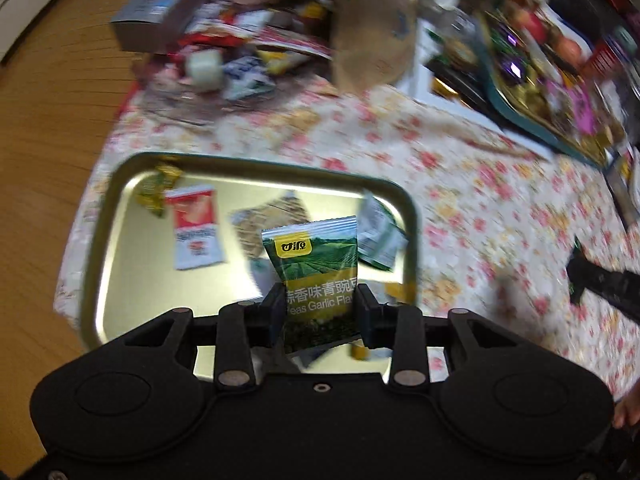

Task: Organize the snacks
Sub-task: 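Release the pea bag from the left tool onto the tray while the right tool drops the candy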

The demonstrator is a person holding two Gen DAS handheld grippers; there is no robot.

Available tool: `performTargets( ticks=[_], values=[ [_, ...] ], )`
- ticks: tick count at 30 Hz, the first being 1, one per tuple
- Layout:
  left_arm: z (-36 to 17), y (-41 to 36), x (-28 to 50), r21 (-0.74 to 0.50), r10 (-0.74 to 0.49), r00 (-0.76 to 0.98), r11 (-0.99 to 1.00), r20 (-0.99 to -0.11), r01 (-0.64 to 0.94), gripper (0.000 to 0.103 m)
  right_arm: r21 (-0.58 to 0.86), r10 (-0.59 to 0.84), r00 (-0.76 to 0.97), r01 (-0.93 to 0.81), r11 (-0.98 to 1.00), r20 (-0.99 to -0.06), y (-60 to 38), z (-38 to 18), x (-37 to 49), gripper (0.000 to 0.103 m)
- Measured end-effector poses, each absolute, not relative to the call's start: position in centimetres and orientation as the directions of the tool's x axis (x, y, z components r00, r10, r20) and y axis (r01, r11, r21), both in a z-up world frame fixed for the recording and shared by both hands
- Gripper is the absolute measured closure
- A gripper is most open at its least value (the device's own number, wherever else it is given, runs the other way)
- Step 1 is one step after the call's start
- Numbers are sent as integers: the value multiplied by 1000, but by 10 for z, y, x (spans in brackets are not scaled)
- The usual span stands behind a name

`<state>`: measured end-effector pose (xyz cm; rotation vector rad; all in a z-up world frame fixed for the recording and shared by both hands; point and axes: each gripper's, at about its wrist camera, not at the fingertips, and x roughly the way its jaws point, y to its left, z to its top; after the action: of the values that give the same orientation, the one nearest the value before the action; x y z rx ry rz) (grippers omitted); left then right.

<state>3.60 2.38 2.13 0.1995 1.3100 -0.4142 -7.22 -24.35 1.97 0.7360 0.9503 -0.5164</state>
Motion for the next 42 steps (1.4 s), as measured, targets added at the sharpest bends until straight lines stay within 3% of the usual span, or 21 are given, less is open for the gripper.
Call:
performTargets(
  ticks=[15, 27, 42],
  values=[
    [28, 87, 64, -63, -133, 246, 960, -960, 274, 58, 383, 54, 542, 516, 766, -838, -161, 33, -21, 83],
    [19, 68, 48, -100, -169, 168, 930, -971, 353, 58, 414, 166, 532, 388, 824, -830, -109, 37, -1, 83],
    [15, 71, 49, -97, -158, 160, 938, -975, 334, 58, 414, 195, 524, 341, 844, -829, -94, 35, 6, 81]
  ],
)
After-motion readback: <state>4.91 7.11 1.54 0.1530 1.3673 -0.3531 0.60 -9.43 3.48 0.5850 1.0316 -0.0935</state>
